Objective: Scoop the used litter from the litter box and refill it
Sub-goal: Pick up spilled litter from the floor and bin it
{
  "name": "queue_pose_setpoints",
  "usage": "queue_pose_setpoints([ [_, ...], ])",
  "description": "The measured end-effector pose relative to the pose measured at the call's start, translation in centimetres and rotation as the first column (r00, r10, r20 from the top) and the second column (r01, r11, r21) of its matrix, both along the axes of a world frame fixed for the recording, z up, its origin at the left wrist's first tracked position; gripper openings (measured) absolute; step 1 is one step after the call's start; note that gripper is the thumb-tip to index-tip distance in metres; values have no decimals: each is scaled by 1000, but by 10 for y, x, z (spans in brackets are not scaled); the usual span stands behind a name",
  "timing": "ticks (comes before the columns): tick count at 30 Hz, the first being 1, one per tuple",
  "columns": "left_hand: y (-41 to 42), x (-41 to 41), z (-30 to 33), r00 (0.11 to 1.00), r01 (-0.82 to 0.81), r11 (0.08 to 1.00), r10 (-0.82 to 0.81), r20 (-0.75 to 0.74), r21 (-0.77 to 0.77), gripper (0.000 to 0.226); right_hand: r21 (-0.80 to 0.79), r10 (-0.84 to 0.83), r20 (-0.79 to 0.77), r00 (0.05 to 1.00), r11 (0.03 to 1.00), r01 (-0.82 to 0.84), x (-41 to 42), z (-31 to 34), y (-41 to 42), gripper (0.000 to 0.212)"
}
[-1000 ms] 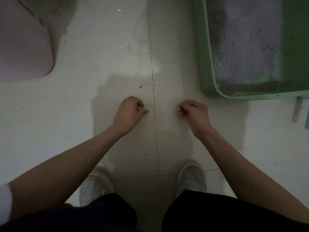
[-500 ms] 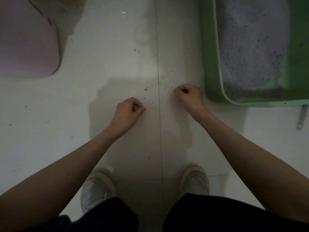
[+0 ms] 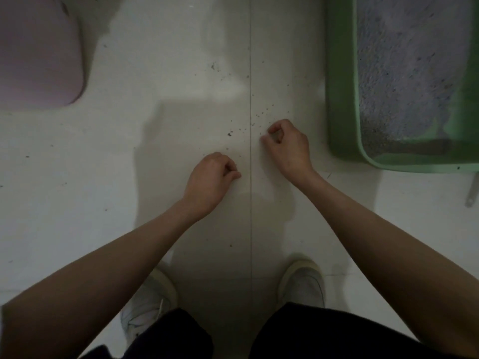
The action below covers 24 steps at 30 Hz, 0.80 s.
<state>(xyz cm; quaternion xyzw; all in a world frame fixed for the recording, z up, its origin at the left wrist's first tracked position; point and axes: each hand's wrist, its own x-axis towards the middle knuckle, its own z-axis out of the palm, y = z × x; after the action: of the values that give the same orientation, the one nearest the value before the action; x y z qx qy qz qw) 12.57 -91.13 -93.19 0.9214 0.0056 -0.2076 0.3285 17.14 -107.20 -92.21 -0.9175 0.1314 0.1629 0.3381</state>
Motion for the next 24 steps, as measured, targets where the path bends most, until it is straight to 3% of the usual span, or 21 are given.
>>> queue_pose_setpoints([
  [5, -2, 4, -1, 997, 50, 998, -49, -54, 27, 15, -98, 46, 63, 997, 994, -40, 6, -5, 12, 20],
  [8, 3, 8, 7, 991, -116, 986, 108, -78, -117, 10, -167, 130, 39, 991, 978, -122, 9, -5, 15, 22],
  [10, 14, 13, 13, 928, -365, 881, 319, -194, -299, 8, -141, 143, 4, 990, 980, -141, 12, -1, 16, 22],
  [12, 25, 18, 17, 829, -558, 687, 437, -350, -466, 11, 108, -39, -45, 998, 993, 44, 13, 3, 13, 16],
  [13, 31, 20, 17, 797, -604, 624, 457, -395, -496, 14, 339, -177, -149, 973, 915, 219, 13, 7, 10, 12],
  [14, 35, 23, 16, 781, -625, 600, 472, -409, -499, 17, 572, -253, -316, 914, 718, 396, 13, 13, 6, 14],
  [15, 37, 27, 14, 777, -629, 607, 487, -399, -486, 21, 725, -235, -483, 843, 432, 536, 11, 17, 3, 19],
  [16, 37, 31, 13, 784, -621, 633, 498, -371, -462, 23, 762, -173, -597, 784, 183, 621, 9, 19, 0, 19],
  [17, 34, 36, 12, 803, -595, 677, 497, -328, -433, 22, 746, -119, -658, 744, 36, 665, 7, 21, -3, 15],
  [18, 30, 41, 10, 844, -537, 748, 471, -258, -390, 18, 730, -92, -682, 725, -26, 683, 6, 22, -5, 13],
  [19, 25, 45, 9, 897, -442, 838, 409, -167, -321, 13, 723, -81, -690, 719, -33, 690, 6, 21, -6, 14],
  [21, 16, 54, 10, 970, -240, 958, 243, 4, -156, 11, 732, -106, -672, 733, 52, 679, 8, 21, -8, 19],
  [23, 11, 61, 8, 986, -154, 985, 159, 57, -81, 14, 754, -175, -579, 796, 256, 605, 14, 18, -9, 21],
  [24, 9, 64, 7, 988, -137, 989, 140, 62, -57, 15, 735, -199, -490, 849, 429, 525, 17, 16, -8, 19],
])
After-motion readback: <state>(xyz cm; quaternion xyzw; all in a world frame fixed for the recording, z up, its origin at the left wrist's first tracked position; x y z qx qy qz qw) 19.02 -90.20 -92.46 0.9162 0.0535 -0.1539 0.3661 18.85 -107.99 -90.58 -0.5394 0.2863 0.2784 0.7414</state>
